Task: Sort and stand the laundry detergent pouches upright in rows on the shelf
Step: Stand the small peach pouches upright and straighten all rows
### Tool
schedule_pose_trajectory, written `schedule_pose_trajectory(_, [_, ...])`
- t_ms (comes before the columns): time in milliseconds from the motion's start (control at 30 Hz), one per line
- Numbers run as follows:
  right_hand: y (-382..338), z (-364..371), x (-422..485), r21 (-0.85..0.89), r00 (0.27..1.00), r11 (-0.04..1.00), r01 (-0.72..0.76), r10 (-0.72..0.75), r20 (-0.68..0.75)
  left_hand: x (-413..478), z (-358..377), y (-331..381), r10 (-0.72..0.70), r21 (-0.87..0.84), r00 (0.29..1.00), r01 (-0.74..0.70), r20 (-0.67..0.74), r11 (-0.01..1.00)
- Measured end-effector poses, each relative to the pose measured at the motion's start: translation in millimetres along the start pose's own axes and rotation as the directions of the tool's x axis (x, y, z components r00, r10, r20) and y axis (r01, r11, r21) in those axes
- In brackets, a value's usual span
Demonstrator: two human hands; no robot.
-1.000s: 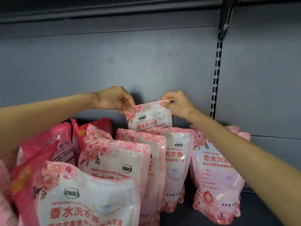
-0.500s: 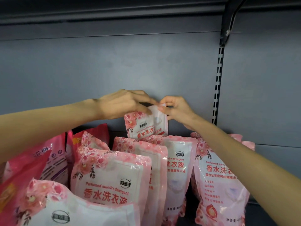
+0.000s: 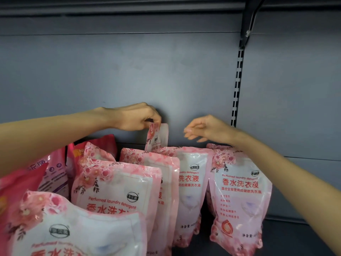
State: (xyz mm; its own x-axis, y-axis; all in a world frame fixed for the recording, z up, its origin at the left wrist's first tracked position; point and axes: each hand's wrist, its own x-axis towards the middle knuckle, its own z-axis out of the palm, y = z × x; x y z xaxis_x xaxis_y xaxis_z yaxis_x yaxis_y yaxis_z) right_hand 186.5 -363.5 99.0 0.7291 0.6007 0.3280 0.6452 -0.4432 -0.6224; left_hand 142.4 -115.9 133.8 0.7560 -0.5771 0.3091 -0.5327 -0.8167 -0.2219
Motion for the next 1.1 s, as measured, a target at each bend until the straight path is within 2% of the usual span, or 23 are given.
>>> schedule_pose_trajectory(267, [6.2, -29.6, -53.0, -0.136, 0.997, 0.991, 0.012, -0.022, -0.067, -3.7, -25.3, 8.6, -0.119, -0.003, 0.992, 0.119, 0.05, 0.993])
schedule_pose_trajectory(400, [10.5, -38.8, -72.5, -0.202, 1.0, 0.979, -0.009, 0.006, -0.02, 5.7, -37.3, 5.6, -0.199, 0.104, 0.977, 0.19, 0.08, 0.976])
schedule_pose_trajectory(567, [18.0, -39.9, -82.4, -0.367, 0.999, 0.93, 0.014, -0.029, -0.036, 18.9, -35.4, 12.4, -0.296, 0.161, 0.95, 0.278, 0.099, 0.947])
schedule_pose_trajectory(767, [26.3, -43.0, -90.0, -0.41, 1.0, 0.912, 0.0, -0.011, -0.025, 34.0, -19.7, 27.9, -0.283, 0.115, 0.951, 0.27, 0.121, 0.956])
schedule_pose_trajectory(967, [35.4, -36.8, -98.1, -0.535, 0.986, 0.844, -0.036, -0.056, -0.154, 42.1, -1.3, 44.5, -0.258, -0.029, 0.954, 0.266, 0.151, 0.964])
schedule_pose_trajectory(1100, [34.7, -36.9, -101.7, -0.486, 0.985, 0.869, -0.096, 0.013, -0.171, 45.3, 13.1, 55.6, -0.241, -0.055, 0.955, 0.253, 0.174, 0.966])
